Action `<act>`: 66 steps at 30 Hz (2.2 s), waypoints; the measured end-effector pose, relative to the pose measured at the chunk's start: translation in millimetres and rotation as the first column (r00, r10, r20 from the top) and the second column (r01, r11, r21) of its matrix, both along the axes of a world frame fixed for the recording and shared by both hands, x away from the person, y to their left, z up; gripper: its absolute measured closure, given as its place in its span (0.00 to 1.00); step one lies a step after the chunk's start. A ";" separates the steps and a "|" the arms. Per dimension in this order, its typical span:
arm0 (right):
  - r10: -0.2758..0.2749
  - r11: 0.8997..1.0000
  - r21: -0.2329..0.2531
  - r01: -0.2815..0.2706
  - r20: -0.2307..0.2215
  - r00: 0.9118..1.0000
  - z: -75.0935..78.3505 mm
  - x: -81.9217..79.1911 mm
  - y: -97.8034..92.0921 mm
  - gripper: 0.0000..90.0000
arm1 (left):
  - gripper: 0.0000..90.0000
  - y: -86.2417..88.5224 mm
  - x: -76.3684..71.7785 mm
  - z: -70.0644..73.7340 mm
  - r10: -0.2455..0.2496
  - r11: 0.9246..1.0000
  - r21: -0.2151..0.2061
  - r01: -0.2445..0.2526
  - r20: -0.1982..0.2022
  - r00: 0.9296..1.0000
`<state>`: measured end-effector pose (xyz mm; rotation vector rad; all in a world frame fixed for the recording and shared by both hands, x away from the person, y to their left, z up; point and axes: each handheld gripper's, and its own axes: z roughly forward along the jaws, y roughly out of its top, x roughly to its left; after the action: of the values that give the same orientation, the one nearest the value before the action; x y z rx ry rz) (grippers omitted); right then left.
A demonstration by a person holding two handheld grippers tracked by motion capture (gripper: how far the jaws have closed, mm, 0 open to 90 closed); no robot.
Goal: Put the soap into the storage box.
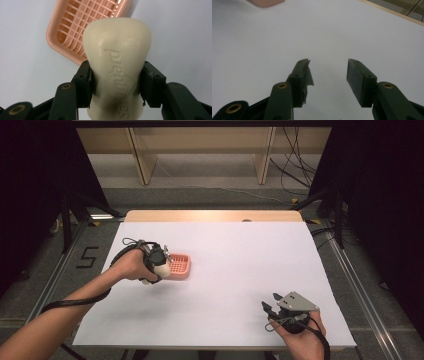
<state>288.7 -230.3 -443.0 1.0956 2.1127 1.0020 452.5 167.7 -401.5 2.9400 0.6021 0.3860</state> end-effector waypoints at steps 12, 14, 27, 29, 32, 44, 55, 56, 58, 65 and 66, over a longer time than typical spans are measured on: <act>0.005 1.000 -0.003 -0.005 -0.001 1.000 0.7 0.3 -1.4 0.59 | 0.55 -0.7 10.9 -2.1 0.001 1.000 0.001 -0.001 0.009 1.000; 0.005 1.000 -0.004 -0.005 0.000 1.000 0.7 0.2 -1.3 0.59 | 0.55 -0.5 11.8 -2.0 -0.001 1.000 0.002 0.001 0.008 1.000; 0.003 1.000 -0.002 -0.003 0.000 1.000 0.1 0.0 -0.6 0.59 | 0.55 -3.6 20.0 -1.9 -0.030 1.000 -0.004 0.030 0.033 0.999; 0.001 1.000 0.000 -0.001 -0.001 1.000 0.1 0.0 -0.4 0.59 | 0.55 -4.2 20.9 -2.6 -0.027 1.000 -0.010 0.027 0.033 0.999; 0.002 1.000 0.001 -0.002 -0.001 1.000 0.2 0.3 -0.7 0.59 | 0.55 -4.7 22.0 -2.5 -0.026 1.000 -0.010 0.026 0.038 0.999; 0.016 1.000 -0.002 -0.016 0.003 1.000 -0.6 1.5 -0.6 0.59 | 0.55 -6.1 30.1 -6.8 0.011 0.999 -0.038 -0.009 0.061 0.998; 0.014 1.000 -0.009 -0.014 0.005 1.000 -0.2 1.3 -0.8 0.59 | 0.55 -6.5 41.0 -19.5 -0.019 0.998 -0.053 0.023 0.072 0.997; 0.017 1.000 -0.001 -0.017 0.002 1.000 -0.6 1.5 -0.5 0.59 | 0.55 -6.1 42.2 -20.5 -0.020 0.998 -0.052 0.024 0.071 0.997; 0.017 1.000 -0.002 -0.017 0.003 1.000 -0.6 1.4 -0.7 0.59 | 0.55 -5.2 43.9 -22.0 -0.016 0.998 -0.056 0.020 0.068 0.998; 0.014 1.000 -0.011 -0.014 0.002 1.000 -0.1 1.2 -1.3 0.59 | 0.55 -4.5 49.2 -27.1 -0.012 0.998 -0.061 0.016 0.068 0.998; 0.014 1.000 -0.013 -0.014 0.004 1.000 0.0 1.2 -1.5 0.59 | 0.55 -5.3 49.8 -27.2 -0.012 0.998 -0.063 0.017 0.069 0.998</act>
<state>289.9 -231.7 -443.0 1.0730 2.1233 0.9955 502.3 162.4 -428.7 2.8561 0.5731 0.4560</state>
